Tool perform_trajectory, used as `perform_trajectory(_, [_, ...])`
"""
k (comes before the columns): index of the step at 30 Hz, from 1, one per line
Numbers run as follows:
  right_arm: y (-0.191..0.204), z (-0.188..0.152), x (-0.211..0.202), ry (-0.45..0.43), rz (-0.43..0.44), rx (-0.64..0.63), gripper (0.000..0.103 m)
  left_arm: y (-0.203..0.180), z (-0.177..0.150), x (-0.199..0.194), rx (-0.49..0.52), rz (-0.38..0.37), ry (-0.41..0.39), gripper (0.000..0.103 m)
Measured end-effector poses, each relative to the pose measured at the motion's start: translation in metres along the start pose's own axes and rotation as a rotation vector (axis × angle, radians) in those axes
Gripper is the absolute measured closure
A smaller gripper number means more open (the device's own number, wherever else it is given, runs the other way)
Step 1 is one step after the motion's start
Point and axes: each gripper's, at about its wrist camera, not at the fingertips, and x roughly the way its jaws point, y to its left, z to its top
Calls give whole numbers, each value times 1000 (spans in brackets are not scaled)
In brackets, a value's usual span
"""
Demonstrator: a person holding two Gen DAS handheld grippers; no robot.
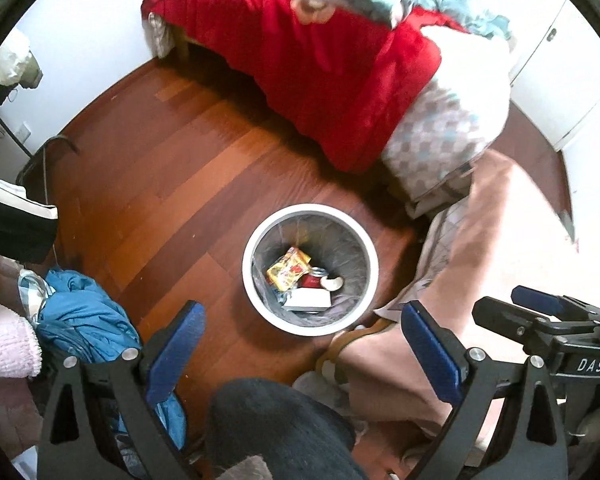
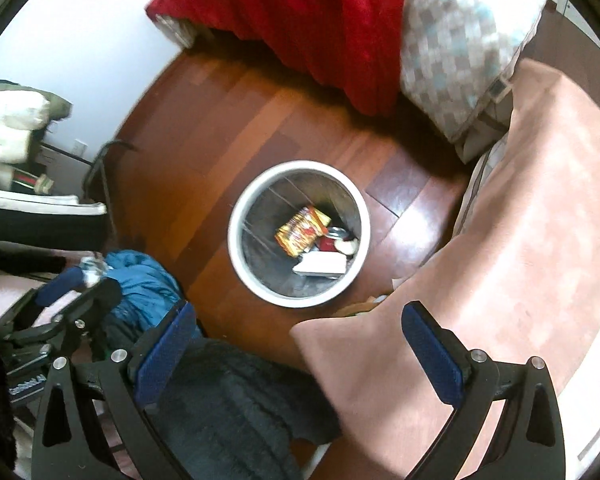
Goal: Collect trash
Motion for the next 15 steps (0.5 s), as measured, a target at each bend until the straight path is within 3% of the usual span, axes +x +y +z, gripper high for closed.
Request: perform_trajectory(15, [46,-40,-150,-133,154,-109,0,-6,-12,-116,-7,-158,-104,3])
